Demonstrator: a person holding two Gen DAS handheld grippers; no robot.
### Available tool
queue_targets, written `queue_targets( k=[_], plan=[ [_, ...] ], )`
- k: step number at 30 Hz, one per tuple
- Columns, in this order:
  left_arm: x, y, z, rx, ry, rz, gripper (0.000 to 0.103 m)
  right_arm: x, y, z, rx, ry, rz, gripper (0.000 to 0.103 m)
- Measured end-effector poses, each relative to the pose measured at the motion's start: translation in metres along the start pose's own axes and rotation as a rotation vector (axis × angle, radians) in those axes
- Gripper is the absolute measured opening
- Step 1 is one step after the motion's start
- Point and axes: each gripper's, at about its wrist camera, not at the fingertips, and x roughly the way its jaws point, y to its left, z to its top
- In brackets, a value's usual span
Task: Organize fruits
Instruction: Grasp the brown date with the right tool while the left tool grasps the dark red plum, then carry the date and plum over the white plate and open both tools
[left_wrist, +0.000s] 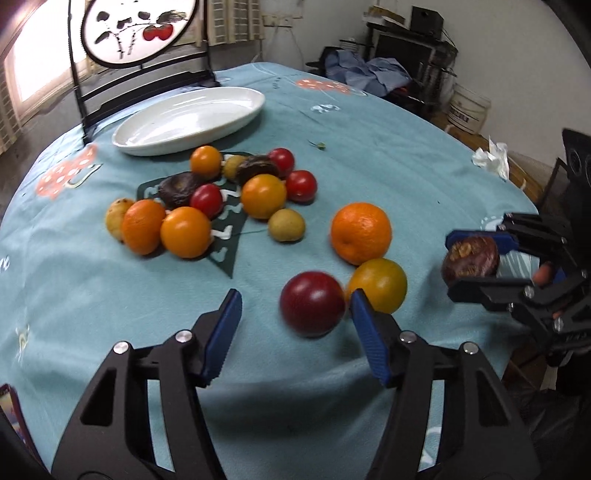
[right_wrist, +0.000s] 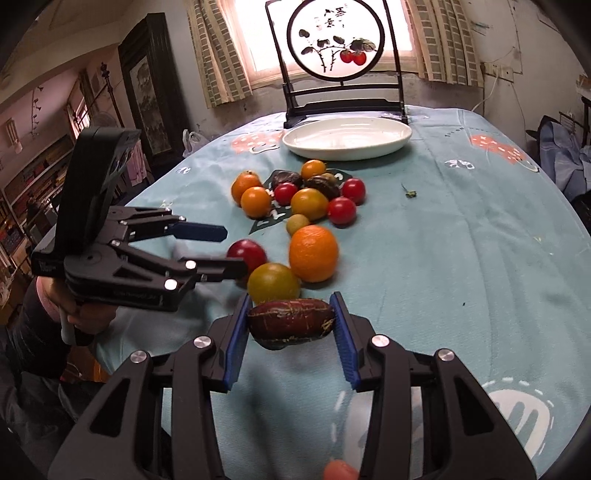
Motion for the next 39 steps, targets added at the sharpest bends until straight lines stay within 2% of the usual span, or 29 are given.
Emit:
queue_targets(
  k=[3, 7, 12, 14, 21, 25, 29, 34, 39],
  plan=[
    [0.003, 0.002, 0.003, 0.011, -0.001, -0.001, 0.060, 0.001, -0.006, 0.001, 0.014, 0.003, 0.001, 0.044],
    [0.007, 0.007, 0.003, 0.000, 0.037, -0.060, 0.039, 0.002, -0.011, 0.006, 0.024, 0.003, 0.001, 0.044],
    [0.010, 0.004, 0.002, 0.028, 0.048, -0.079, 0.039, 0.007, -0.017, 0.015, 0.039, 0.014, 0.012, 0.044],
    [0.012, 0.001, 0.001, 0.051, 0.053, -0.064, 0.038, 0.009, -0.017, 0.021, 0.034, 0.016, 0.013, 0.044],
    [0.001, 0.017, 0.012, 0.018, 0.042, -0.094, 0.038, 0.021, -0.026, 0.055, 0.017, 0.031, 0.028, 0.044],
    [-0.008, 0.037, 0.046, -0.008, -0.011, -0.085, 0.038, 0.039, -0.034, 0.099, 0.006, 0.015, 0.051, 0.044],
    [0.006, 0.073, 0.096, -0.074, -0.046, 0.000, 0.038, 0.084, -0.057, 0.154, 0.049, 0.009, 0.036, 0.044],
    [0.052, 0.132, 0.157, -0.202, -0.030, 0.102, 0.038, 0.155, -0.080, 0.205, 0.044, 0.046, -0.054, 0.043],
    [0.097, 0.172, 0.186, -0.277, 0.033, 0.152, 0.038, 0.216, -0.092, 0.222, 0.053, 0.139, -0.086, 0.043]
  ],
)
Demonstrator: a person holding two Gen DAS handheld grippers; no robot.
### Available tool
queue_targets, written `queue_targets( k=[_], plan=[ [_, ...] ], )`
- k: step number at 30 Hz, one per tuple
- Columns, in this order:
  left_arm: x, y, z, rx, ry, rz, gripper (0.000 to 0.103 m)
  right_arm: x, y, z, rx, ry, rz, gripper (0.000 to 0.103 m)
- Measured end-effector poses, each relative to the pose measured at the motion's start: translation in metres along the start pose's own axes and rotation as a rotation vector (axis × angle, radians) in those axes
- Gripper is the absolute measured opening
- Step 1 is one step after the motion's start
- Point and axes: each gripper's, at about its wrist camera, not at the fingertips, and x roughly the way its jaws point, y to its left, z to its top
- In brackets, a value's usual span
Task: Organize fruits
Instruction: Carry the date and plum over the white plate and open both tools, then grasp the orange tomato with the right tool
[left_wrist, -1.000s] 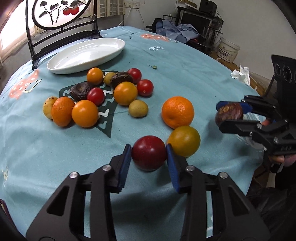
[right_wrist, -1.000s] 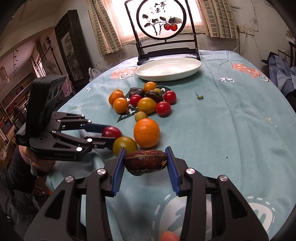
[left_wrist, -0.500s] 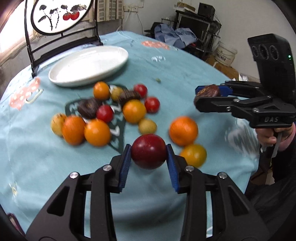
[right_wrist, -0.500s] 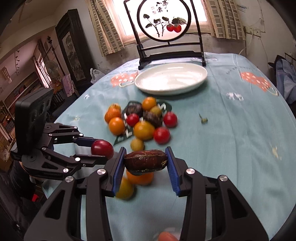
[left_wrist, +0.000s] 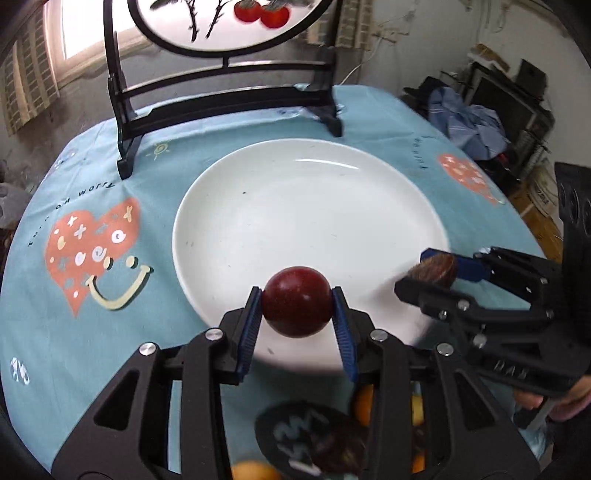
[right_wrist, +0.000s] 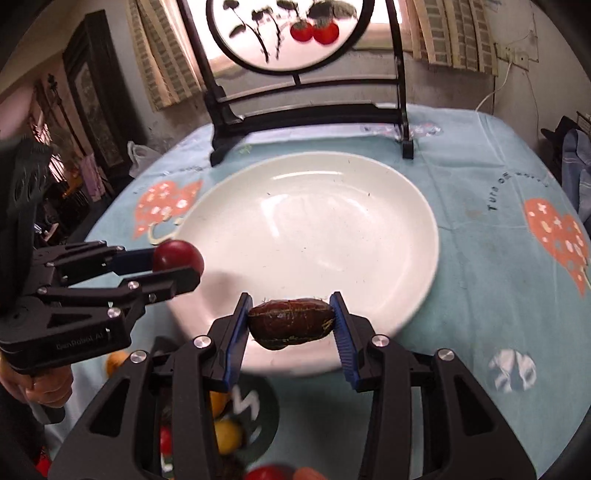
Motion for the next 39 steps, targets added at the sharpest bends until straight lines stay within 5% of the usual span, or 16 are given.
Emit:
queue_targets(
  k=[9, 14, 19, 27, 32, 39],
  plan=[
    [0.037, 0.012, 0.008, -0.012, 0.053, 0.029, 0.039, 0.024, 0.002, 0.006, -0.024, 0.038, -0.009, 0.044],
    [0.021, 0.010, 0.010, -0.006, 0.004, 0.083, 0.061, 0.013, 0.005, 0.006, -0.035, 0.019, -0.030, 0.054],
    [-0.028, 0.011, -0.001, -0.027, -0.071, 0.102, 0.086, -0.039, 0.016, -0.011, -0.054, -0.047, -0.054, 0.066],
    [-0.106, 0.000, -0.089, -0.077, -0.154, 0.097, 0.097, -0.136, 0.051, -0.116, -0.126, -0.153, -0.025, 0.066],
    [-0.116, -0.013, -0.154, -0.100, -0.134, 0.055, 0.097, -0.147, 0.052, -0.176, -0.030, -0.111, 0.028, 0.067],
    [-0.121, -0.040, -0.218, -0.048, -0.098, -0.029, 0.097, -0.138, 0.055, -0.199, 0.032, -0.066, 0.060, 0.067]
  ],
)
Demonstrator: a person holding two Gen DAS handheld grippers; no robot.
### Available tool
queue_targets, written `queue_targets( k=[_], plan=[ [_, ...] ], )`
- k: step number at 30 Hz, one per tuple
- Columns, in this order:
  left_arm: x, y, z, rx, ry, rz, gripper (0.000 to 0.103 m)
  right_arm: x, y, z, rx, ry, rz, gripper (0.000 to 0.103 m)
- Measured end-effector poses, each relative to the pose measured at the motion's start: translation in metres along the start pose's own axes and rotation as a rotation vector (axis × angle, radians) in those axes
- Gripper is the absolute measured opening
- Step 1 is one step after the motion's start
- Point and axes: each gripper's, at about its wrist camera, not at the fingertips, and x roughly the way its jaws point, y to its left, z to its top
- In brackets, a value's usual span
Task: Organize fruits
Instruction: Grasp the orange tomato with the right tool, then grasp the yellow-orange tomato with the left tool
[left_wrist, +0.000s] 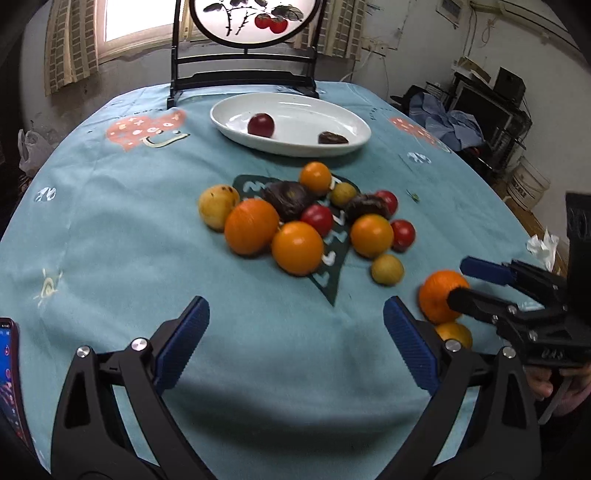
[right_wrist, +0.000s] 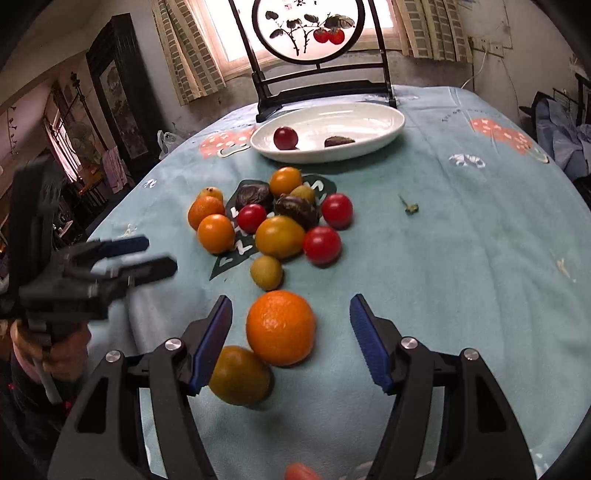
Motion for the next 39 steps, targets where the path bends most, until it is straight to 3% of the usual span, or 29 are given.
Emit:
queue_targets(
  k=[7, 18, 24, 32, 35, 39],
  plan=[
    [-0.012, -0.017, -0.023, 0.112, -0.045, 0.012, 0.097, 0.008, 0.003, 0.002, 0.025, 0.024, -0.002, 0.065],
    [-0.009, -0.017, -0.024, 0.112, -0.039, -0.011, 0.097, 0.018, 0.006, 0.003, 0.014, 0.066, -0.038, 0.052],
    [-0.010, -0.023, -0.025, 0.137, -0.039, -0.027, 0.097, 0.016, 0.003, 0.001, 0.023, 0.067, -0.027, 0.040],
    [-0.012, -0.074, -0.019, 0.274, -0.031, -0.191, 0.095, -0.007, -0.016, 0.001, 0.097, -0.001, -0.023, 0.040],
    [0.001, -0.092, -0.020, 0.325, 0.010, -0.199, 0.089, -0.012, -0.023, -0.001, 0.115, -0.009, -0.026, 0.040],
    [0.016, -0.100, -0.019, 0.319, 0.067, -0.194, 0.075, -0.015, -0.030, -0.005, 0.130, -0.016, -0.022, 0.040]
  ],
)
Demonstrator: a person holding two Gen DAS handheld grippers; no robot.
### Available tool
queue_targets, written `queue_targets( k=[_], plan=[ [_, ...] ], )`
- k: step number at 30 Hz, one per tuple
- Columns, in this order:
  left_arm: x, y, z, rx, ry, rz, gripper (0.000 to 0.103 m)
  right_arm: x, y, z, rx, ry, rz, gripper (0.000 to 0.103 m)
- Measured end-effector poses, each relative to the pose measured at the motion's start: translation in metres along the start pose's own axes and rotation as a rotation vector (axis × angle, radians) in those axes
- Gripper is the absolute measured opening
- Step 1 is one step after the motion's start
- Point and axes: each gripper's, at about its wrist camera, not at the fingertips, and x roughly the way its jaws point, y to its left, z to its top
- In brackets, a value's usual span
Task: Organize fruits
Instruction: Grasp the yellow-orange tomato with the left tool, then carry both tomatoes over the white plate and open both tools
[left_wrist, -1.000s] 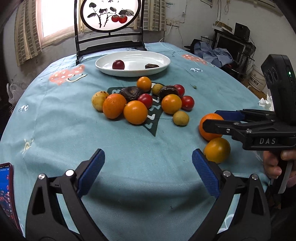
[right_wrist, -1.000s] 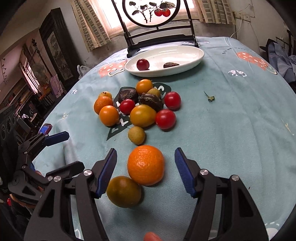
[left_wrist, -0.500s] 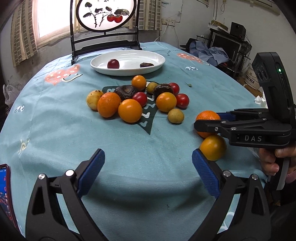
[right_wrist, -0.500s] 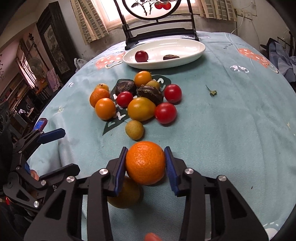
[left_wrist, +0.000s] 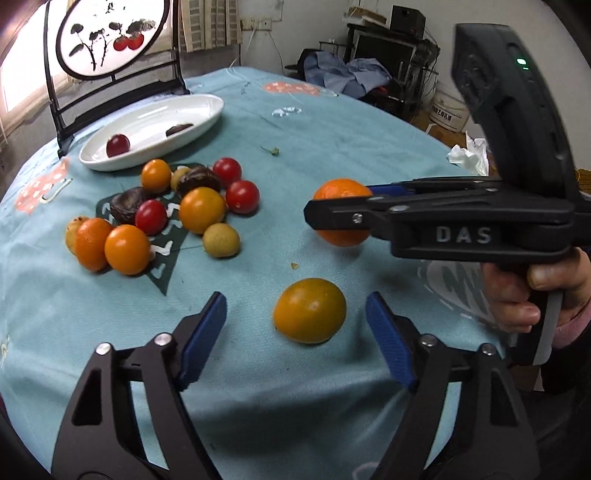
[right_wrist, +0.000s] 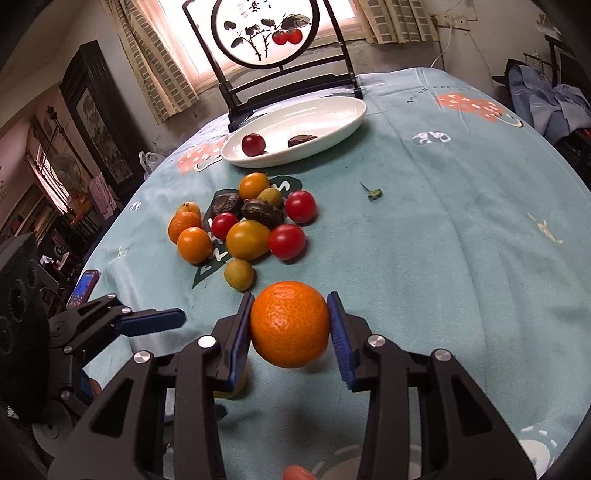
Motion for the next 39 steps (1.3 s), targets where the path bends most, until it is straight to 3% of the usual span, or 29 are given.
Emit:
queue_targets(
  k=[5, 7, 12, 18, 24, 28, 32, 35, 39],
  plan=[
    [0.011, 0.000, 0.002, 0.000, 0.042, 0.013, 0.068, -0.001, -0.008, -0.002, 0.014, -0.002, 0.009, 0.040],
    [0.015, -0.001, 0.002, 0.005, 0.062, 0.005, 0.057, -0.002, -0.010, -0.003, 0.020, -0.002, 0.012, 0.040],
    [0.018, -0.002, 0.002, 0.011, 0.072, -0.025, 0.043, -0.002, -0.014, -0.004, 0.031, 0.000, 0.012, 0.040],
    [0.016, 0.001, 0.002, 0.006, 0.073, -0.045, 0.043, -0.001, -0.014, 0.000, 0.029, -0.004, 0.003, 0.040],
    [0.003, 0.021, 0.015, -0.035, 0.022, -0.049, 0.043, 0.008, -0.004, 0.021, -0.007, 0.001, 0.009, 0.040],
    [-0.006, 0.051, 0.042, -0.057, -0.024, -0.015, 0.043, 0.021, 0.005, 0.053, -0.043, -0.013, 0.022, 0.040],
    [-0.001, 0.096, 0.090, -0.116, -0.073, 0.045, 0.043, 0.050, 0.006, 0.107, -0.050, -0.060, 0.008, 0.040],
    [0.017, 0.134, 0.135, -0.175, -0.104, 0.114, 0.043, 0.080, 0.003, 0.147, -0.064, -0.086, -0.042, 0.040],
    [0.049, 0.172, 0.180, -0.227, -0.090, 0.183, 0.043, 0.122, -0.010, 0.189, -0.041, -0.066, -0.079, 0.040]
  ],
)
